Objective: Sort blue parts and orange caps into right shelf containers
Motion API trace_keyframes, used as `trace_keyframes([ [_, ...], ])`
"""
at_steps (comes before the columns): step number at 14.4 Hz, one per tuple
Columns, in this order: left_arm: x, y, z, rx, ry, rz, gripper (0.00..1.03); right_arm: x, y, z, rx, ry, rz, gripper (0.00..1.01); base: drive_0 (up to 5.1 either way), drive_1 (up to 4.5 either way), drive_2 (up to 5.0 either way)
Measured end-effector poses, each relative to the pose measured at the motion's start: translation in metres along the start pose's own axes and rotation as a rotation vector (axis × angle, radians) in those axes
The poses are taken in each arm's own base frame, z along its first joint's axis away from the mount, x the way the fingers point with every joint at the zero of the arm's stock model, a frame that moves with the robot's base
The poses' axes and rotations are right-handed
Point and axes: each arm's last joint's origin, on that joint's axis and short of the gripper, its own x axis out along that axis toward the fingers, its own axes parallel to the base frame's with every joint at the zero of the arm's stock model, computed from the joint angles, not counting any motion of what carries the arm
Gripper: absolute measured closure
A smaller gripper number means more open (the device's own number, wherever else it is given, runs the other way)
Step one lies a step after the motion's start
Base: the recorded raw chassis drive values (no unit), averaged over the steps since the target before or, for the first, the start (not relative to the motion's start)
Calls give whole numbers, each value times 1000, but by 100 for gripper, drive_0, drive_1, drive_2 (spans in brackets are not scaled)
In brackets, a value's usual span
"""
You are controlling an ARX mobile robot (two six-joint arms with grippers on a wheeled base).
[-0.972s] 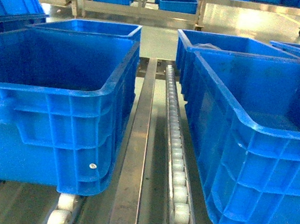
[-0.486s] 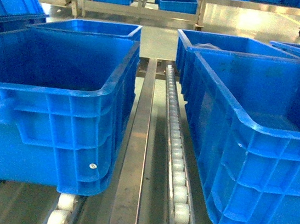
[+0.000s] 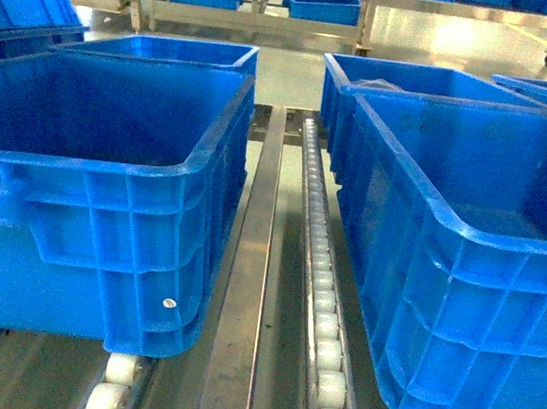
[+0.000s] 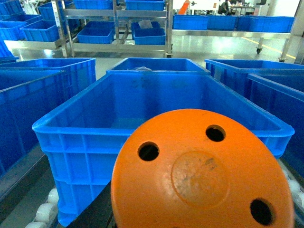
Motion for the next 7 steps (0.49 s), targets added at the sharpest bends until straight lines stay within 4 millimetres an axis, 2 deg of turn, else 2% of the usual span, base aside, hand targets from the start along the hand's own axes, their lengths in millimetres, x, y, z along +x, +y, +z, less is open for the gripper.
trace_keyframes([
  [7,0,0,0,0,0,0,60,0,0,0,0,0,0,56,0,0,0],
])
